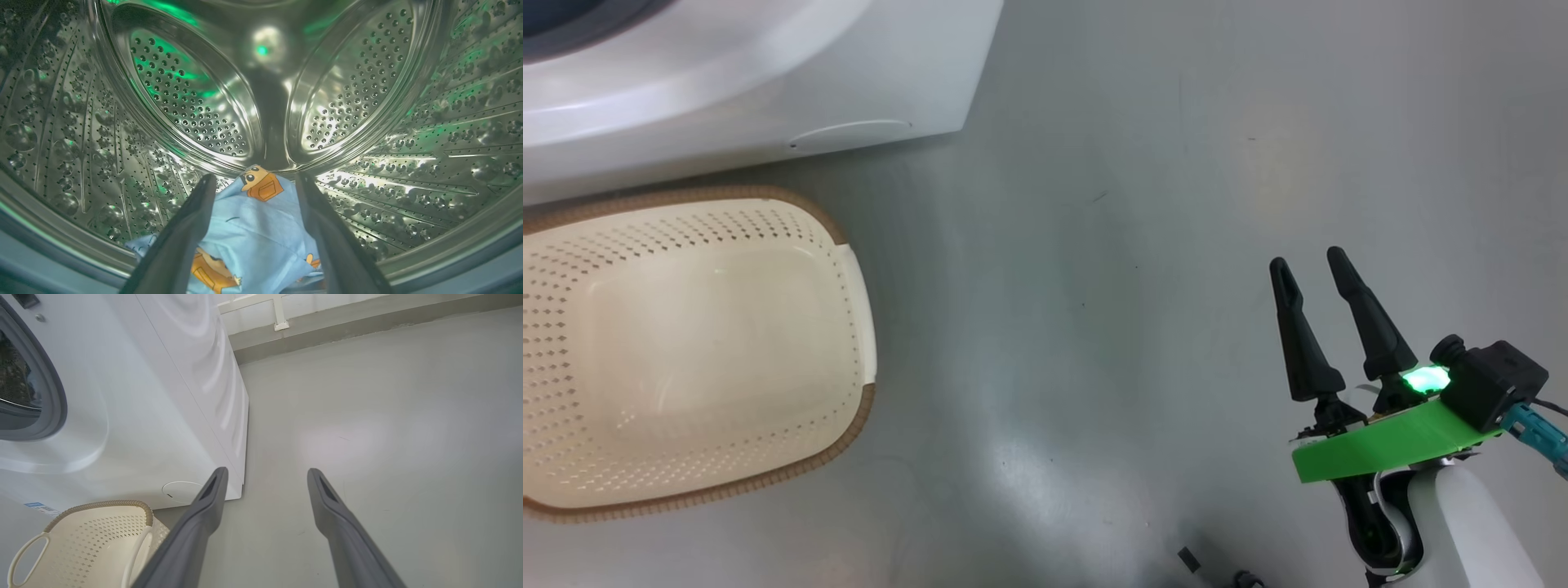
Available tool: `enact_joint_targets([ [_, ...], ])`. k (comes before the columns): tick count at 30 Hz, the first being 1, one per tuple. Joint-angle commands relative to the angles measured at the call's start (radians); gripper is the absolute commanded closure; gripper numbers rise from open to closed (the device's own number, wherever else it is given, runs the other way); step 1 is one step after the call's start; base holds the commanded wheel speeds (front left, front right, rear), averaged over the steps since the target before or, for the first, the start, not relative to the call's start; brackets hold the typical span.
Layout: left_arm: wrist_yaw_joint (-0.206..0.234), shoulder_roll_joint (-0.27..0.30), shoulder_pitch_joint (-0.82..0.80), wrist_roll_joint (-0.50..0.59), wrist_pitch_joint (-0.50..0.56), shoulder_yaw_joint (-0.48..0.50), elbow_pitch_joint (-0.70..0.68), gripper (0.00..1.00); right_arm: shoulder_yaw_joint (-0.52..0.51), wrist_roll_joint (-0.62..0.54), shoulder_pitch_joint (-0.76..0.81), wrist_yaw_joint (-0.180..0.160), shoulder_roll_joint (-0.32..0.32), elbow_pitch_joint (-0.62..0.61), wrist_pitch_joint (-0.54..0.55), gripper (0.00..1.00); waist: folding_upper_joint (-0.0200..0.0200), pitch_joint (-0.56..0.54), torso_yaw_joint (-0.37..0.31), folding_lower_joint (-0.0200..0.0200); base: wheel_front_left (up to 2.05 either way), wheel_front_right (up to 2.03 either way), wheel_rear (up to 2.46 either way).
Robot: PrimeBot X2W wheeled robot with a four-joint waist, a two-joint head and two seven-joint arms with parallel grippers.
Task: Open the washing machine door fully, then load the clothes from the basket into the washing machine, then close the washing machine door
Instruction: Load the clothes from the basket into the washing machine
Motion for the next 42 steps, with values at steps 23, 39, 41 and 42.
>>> enact_joint_targets([
  [23,-0.002,-0.088,0.382,-0.007,-0.005,0.046,-0.233,0.0,-0.009,-0.009,0.026,0.002,-0.077,-0.007,-0.005,0.0,0.0,-0.116,0.107,0.0,0.0,0.0,0.0],
  [39,-0.002,-0.161,0.693,0.013,-0.005,0.098,-0.384,0.0,-0.024,0.002,0.11,0.002,-0.131,0.018,-0.005,0.0,0.0,-0.29,0.173,0.0,0.0,0.0,0.0],
  [41,-0.002,-0.166,0.735,0.015,-0.005,0.103,-0.404,0.0,-0.025,0.005,0.123,0.002,-0.136,0.022,-0.005,0.0,0.0,-0.313,0.178,0.0,0.0,0.0,0.0],
  [42,-0.002,-0.168,0.757,0.017,-0.005,0.105,-0.414,0.0,-0.025,0.006,0.13,0.002,-0.138,0.023,-0.005,0.0,0.0,-0.325,0.181,0.0,0.0,0.0,0.0],
])
